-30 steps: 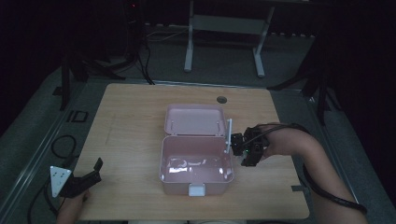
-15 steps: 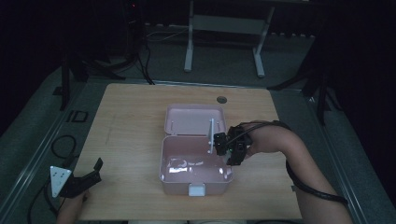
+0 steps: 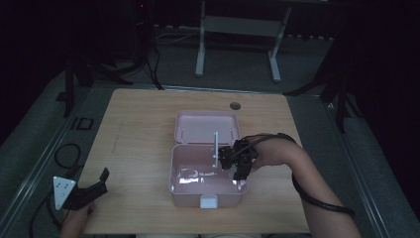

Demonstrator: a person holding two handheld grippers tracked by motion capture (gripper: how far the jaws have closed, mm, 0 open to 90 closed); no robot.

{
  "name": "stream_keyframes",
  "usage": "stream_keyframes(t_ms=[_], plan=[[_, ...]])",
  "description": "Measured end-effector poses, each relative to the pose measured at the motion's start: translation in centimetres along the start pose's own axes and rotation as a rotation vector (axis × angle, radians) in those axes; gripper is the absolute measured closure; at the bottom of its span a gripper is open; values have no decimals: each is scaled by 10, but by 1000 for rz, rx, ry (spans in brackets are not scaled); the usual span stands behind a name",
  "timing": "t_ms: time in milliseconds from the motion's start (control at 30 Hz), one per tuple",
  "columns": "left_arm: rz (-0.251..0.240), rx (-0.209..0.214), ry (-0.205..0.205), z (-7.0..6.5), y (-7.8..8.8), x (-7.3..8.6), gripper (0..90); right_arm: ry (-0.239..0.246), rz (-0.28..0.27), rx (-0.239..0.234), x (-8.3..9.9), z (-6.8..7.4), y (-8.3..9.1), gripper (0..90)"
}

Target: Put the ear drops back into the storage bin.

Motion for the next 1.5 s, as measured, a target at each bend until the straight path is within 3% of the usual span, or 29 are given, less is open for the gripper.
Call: stream_keyframes(t_ms=[633,1067,1500], plan=[[-1,0,-2,0,0,0,4,47,4,-22,-19,-4,-38,594],[-1,2,-2,-1,0,0,4,60,57,-55,-28,-2,-61,594],[0,2,-3,-1,0,0,4,61,101,-43,-34,-3,-84,594]])
Point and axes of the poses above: each handheld gripper's, and its own axes: y roughly backward along the jaws, x roughly out of its underside, z roughly to its left, the point moved 9 cm from there along -y, roughly forward along the jaws, and after that the axes turned 13 degrees about z, right-handed, at the moved point
